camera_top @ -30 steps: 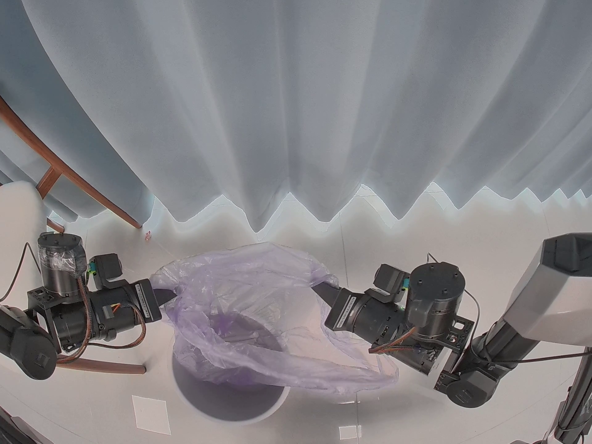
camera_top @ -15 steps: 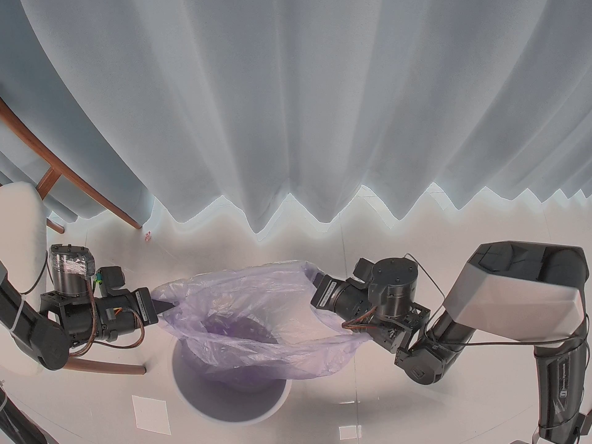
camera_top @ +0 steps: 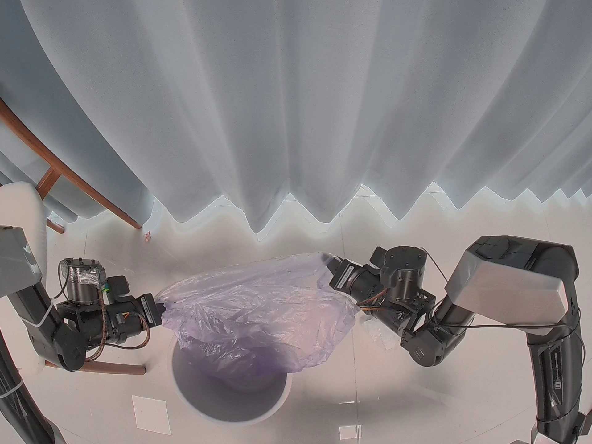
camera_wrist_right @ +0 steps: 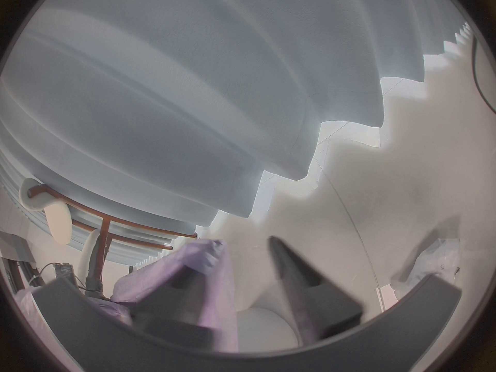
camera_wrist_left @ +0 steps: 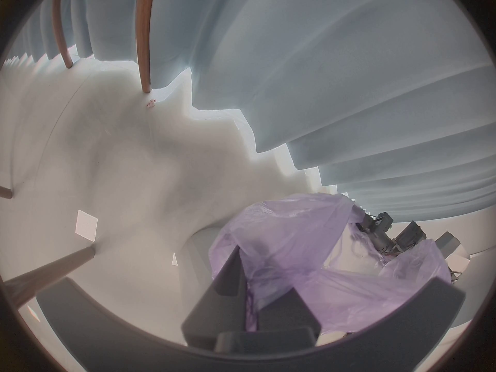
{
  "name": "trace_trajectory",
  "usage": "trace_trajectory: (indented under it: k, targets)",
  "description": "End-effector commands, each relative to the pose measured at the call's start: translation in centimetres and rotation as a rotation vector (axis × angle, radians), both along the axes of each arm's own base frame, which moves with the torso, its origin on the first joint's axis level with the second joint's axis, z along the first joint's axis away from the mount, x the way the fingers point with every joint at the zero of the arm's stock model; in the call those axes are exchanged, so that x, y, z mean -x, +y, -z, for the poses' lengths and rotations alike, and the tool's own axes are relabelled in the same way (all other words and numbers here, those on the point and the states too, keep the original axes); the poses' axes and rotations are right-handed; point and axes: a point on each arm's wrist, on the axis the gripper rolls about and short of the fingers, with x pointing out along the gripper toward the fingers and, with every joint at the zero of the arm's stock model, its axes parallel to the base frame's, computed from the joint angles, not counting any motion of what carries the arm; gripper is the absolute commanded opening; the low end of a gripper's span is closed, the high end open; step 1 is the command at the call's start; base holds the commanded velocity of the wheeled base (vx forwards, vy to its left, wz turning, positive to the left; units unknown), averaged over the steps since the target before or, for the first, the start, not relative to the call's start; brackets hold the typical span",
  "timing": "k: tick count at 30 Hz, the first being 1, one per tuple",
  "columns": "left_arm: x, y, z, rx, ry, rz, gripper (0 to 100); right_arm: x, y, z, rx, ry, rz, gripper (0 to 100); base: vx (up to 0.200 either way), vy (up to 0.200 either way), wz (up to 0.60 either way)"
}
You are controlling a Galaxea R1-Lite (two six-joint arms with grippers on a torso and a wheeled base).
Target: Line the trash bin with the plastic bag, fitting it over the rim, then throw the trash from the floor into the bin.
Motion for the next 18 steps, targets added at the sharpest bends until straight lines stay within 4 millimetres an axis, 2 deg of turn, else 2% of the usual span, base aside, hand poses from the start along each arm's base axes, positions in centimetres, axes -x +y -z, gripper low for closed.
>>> trace_trajectory:
  k: [1,2,6,8,10,14,16,18]
  targets:
    - [0.1,-0.1,0.6,-0.001,0.025,0.001,0,1.2,-0.3,-0.8,-0.026,-0.013,-0.009,100,0.0,0.0,0.0]
    - [0.4,-0.2,0.6,-0.002,0.029,0.005,0,3.5,-0.6,-3.0,-0.083,-0.002,-0.033,100,0.0,0.0,0.0]
    - [1.1,-0.2,-0.6,0.0,-0.002,0.01,0,7.2,-2.9,-6.6,-0.116,-0.002,-0.136,100,0.0,0.0,0.0]
    - [1.3,-0.2,-1.0,0.0,-0.013,0.011,0,8.1,-4.2,-8.1,-0.136,-0.026,-0.163,100,0.0,0.0,0.0]
    - [1.4,-0.4,-1.1,-0.002,-0.018,0.015,0,7.9,-6.0,-9.4,-0.138,-0.071,-0.141,100,0.0,0.0,0.0]
    - [2.1,-0.6,-1.0,-0.033,-0.024,0.045,0,8.2,-7.4,-10.5,-0.079,-0.123,-0.107,100,0.0,0.0,0.0]
    - [2.7,-0.8,-0.9,-0.071,-0.041,0.077,0,9.7,-7.4,-9.7,-0.026,-0.072,-0.1,100,0.0,0.0,0.0]
    - [3.1,-0.9,-1.2,-0.086,-0.057,0.089,0,11.2,-7.1,-10.2,-0.017,-0.063,-0.091,100,0.0,0.0,0.0]
